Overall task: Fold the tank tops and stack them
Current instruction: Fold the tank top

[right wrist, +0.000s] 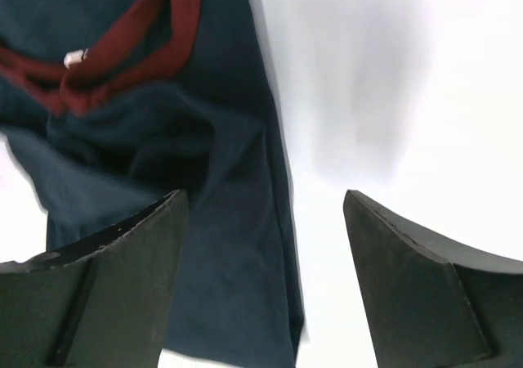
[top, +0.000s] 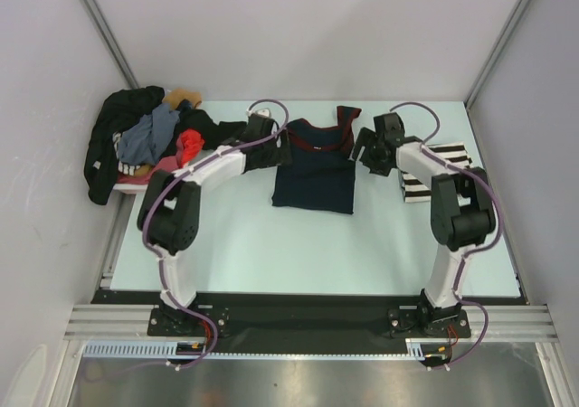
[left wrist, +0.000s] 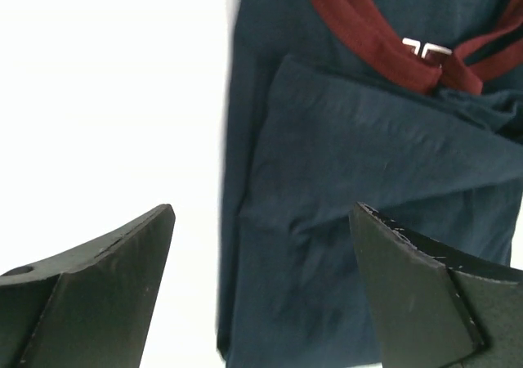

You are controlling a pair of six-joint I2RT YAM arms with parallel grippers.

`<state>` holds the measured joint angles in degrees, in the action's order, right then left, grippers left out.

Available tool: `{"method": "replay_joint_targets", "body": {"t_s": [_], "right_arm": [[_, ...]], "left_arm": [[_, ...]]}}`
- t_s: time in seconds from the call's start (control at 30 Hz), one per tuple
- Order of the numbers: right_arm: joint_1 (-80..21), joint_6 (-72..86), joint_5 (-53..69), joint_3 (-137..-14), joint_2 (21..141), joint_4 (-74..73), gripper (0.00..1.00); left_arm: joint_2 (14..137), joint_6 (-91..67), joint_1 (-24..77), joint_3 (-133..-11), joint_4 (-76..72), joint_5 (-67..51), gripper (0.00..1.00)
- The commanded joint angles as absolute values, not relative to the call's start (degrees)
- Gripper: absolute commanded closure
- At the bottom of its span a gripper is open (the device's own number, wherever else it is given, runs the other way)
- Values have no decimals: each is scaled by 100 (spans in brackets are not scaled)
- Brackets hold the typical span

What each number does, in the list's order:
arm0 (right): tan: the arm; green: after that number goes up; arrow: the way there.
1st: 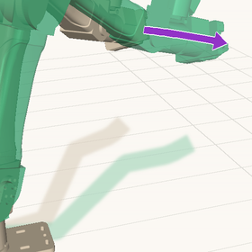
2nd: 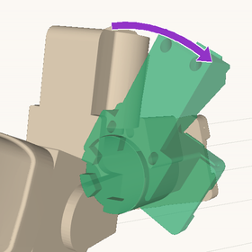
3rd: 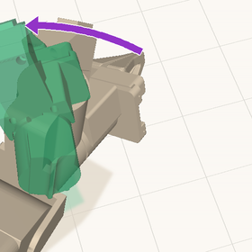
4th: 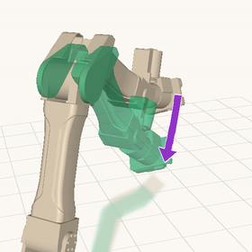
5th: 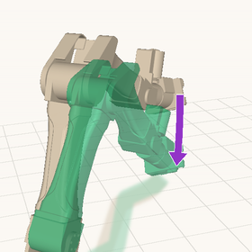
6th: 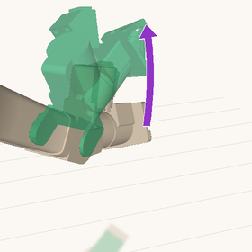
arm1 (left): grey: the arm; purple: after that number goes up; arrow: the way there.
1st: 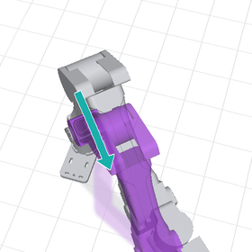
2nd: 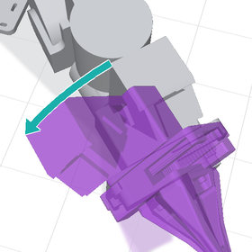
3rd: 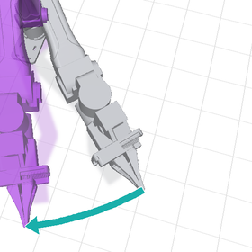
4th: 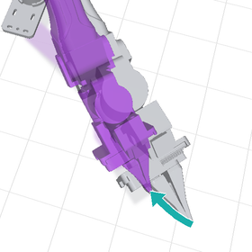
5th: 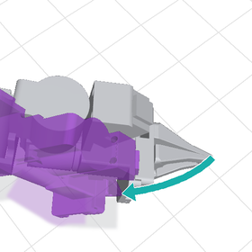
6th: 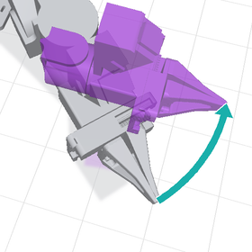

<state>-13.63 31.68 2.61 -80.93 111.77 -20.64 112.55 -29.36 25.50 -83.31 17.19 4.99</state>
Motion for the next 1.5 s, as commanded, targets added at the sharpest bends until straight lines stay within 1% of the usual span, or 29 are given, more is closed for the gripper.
{"method": "replay_joint_targets", "body": {"t_s": [0.0,0.03,0.13,0.17,0.27,0.3,0.37,0.47,0.53,0.7,0.77,0.8,0.83,0.87,0.9,0.97,1.0,1.13,1.2,1.23,1.27,1.3,1.47], "right_arm": [[-1353,3155,289,-7378,10302,-1355,19],[-1336,3138,368,-7235,10222,-1249,20],[-1327,3076,720,-6935,10160,-836,22],[-1310,3041,808,-6969,10204,-809,24],[-1292,2980,1160,-7215,10485,-739,31],[-1283,2910,1256,-7259,10546,-616,36],[-1248,2848,1292,-7374,10722,-502,39],[-1169,2760,1353,-7566,10994,-361,49],[-1125,2751,1450,-7699,11205,-308,52],[-1099,2725,1485,-8006,11583,-342,52],[-1099,2690,1441,-8086,11671,-422,48],[-1099,2689,1433,-8112,11715,-422,43],[-1099,2681,1450,-8112,11742,-404,46],[-1107,2663,1476,-8112,11742,-369,53],[-1099,2672,1494,-8112,11742,-360,66],[-1099,2681,1512,-8086,11751,-317,76],[-1099,2681,1538,-8086,11760,-299,78],[-1099,2689,1582,-8095,11751,-281,78],[-1099,2681,1582,-8103,11742,-281,86],[-1107,2672,1591,-8104,11733,-290,88],[-1099,2672,1582,-8112,11725,-281,92],[-1099,2672,1591,-8112,11733,-273,97],[-1099,2707,1722,-8156,11725,-264,100]], "left_arm": [[10346,-2689,2505,-7964,1380,739,6],[10275,-2646,2505,-7754,1275,486,7],[10274,-2575,2505,-7638,1038,124,8],[10344,-2497,2505,-7699,1046,-121,9],[10713,-2303,2505,-8094,1099,-298,11],[10801,-2251,2496,-8156,1055,-342,16],[11091,-2101,2479,-8428,1045,-352,24],[11521,-2048,2408,-8788,1186,-352,27],[11741,-2039,2356,-8894,1099,-465,29],[12049,-2013,2320,-9105,1019,-571,30],[12102,-1986,2320,-9228,1055,-571,32],[12155,-1978,2312,-9255,1072,-554,32],[12173,-1969,2312,-9316,1072,-589,34],[12190,-1960,2312,-9334,1064,-598,38],[12217,-1960,2312,-9351,1081,-598,40],[12269,-1969,2312,-9422,1107,-615,49],[12313,-1977,2312,-9448,1116,-650,50],[12401,-2039,2312,-9518,1134,-721,50],[12445,-2048,2312,-9536,1177,-712,50],[12463,-2048,2312,-9580,1195,-712,50],[12524,-2048,2312,-9606,1213,-729,56],[12559,-2048,2312,-9633,1239,-729,57],[12814,-2013,2312,-9896,1494,-466,59]]}}
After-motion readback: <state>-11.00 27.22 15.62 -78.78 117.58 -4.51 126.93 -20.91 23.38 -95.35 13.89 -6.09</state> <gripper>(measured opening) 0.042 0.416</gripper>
